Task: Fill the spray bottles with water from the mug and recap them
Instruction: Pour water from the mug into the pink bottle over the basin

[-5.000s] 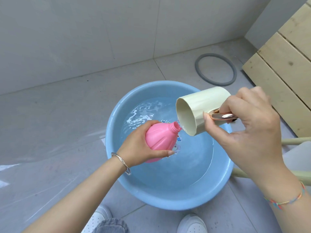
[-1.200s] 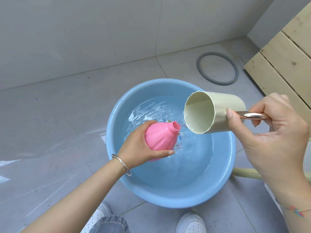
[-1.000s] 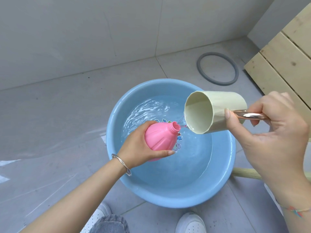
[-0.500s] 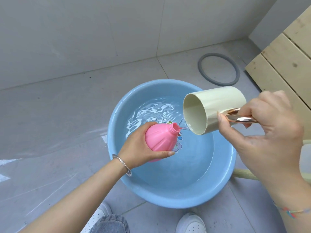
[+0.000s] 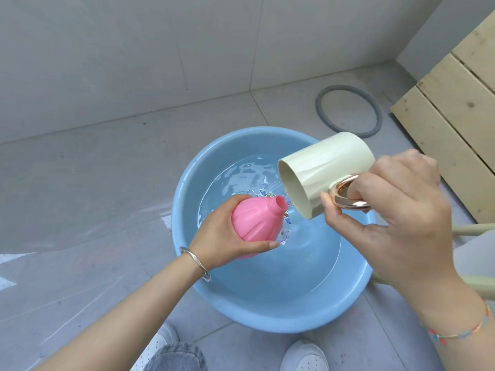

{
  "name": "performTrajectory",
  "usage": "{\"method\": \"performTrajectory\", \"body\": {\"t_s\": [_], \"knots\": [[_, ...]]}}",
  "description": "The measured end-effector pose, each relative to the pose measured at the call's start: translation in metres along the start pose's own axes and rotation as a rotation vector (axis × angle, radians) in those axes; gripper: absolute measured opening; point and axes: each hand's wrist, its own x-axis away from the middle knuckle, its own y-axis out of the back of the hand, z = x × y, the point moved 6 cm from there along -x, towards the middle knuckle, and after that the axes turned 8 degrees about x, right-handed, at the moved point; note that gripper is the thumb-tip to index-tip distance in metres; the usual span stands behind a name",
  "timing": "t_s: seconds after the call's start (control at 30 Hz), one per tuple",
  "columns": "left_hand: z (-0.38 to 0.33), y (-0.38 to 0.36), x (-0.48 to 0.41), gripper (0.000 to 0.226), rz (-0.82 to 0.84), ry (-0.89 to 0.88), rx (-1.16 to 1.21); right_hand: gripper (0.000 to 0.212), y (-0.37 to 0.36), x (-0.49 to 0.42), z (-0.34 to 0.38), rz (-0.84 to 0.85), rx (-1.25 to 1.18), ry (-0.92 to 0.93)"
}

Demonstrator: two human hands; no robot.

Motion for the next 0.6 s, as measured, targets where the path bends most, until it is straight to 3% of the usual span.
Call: {"method": "performTrajectory", "body": {"t_s": [0.27, 0.37, 0.47, 0.6], "knots": [[-0.001, -0.001, 0.0, 0.087, 0.004, -0.001, 0.016, 0.031, -0.006, 0.003, 0.009, 0.005, 0.008, 0.088], [-0.001, 0.0, 0.001, 0.086, -0.007, -0.005, 0.031, 0.032, -0.007, 0.008, -0.009, -0.007, -0.063, -0.114], [0.0, 0.003, 0.002, 0.085, -0.026, -0.006, 0.06, 0.033, -0.015, 0.024, -0.044, 0.004, -0.178, -0.463], [0.0, 0.005, 0.002, 0.082, -0.052, 0.016, 0.135, 0.032, -0.048, 0.063, -0.079, 0.134, -0.28, -0.794]]}}
